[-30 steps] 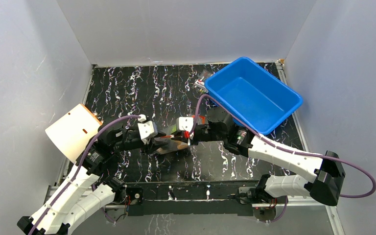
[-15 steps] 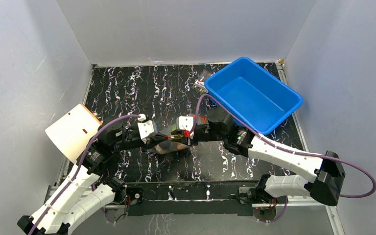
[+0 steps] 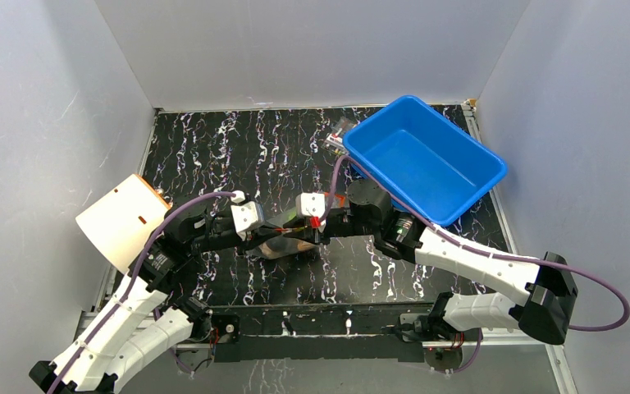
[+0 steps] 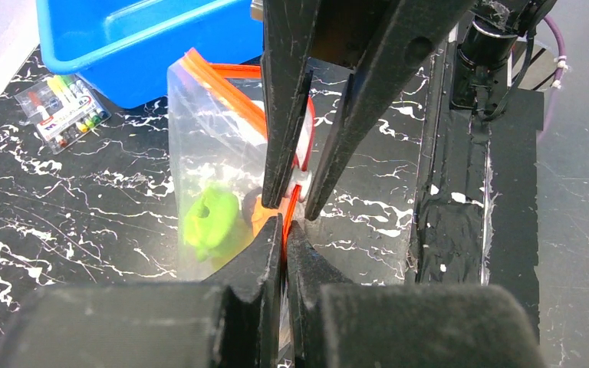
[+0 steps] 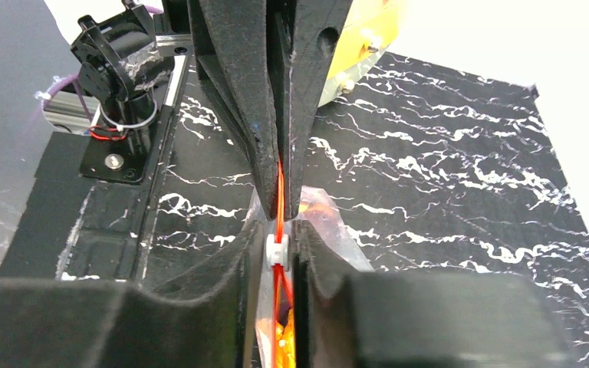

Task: Place the food in the zip-top bag and seal the zipper
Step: Zip the zipper food storage bag at the center of the board.

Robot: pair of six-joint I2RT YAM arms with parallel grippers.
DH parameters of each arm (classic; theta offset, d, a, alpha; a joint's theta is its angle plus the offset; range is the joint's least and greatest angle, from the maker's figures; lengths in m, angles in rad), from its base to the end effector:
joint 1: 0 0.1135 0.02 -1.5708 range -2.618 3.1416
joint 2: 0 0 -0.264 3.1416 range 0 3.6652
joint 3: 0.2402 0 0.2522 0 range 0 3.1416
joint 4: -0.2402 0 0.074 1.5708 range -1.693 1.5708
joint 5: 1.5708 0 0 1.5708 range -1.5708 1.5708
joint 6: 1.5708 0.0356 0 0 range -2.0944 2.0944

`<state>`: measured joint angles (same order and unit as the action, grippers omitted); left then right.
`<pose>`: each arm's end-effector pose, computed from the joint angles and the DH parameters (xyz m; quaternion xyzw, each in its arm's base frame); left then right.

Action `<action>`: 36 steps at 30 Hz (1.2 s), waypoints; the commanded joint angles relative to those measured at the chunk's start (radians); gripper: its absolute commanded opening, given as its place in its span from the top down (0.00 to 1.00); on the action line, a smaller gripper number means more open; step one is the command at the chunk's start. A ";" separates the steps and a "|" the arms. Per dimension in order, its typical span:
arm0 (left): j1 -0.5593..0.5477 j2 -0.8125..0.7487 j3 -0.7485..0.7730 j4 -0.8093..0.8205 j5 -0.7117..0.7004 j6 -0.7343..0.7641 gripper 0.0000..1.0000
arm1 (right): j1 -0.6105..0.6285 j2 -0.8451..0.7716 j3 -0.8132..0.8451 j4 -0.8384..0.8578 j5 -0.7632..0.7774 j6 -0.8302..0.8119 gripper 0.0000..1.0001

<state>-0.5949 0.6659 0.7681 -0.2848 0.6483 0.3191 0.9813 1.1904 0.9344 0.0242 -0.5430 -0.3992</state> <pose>0.1127 -0.1022 0.3427 0.5043 0.5639 -0.3258 0.5670 0.1381 0.2395 0.3306 -0.6093 0.4765 0.3730 0.5124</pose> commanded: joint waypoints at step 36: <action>0.002 -0.157 0.058 -0.082 -0.183 0.087 1.00 | -0.106 -0.093 0.046 -0.305 0.184 -0.183 1.00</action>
<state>-0.5949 0.5537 0.7723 -0.3595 0.5266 0.3817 0.9161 1.1370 0.9428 -0.1646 -0.4595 -0.5430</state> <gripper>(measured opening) 0.010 0.096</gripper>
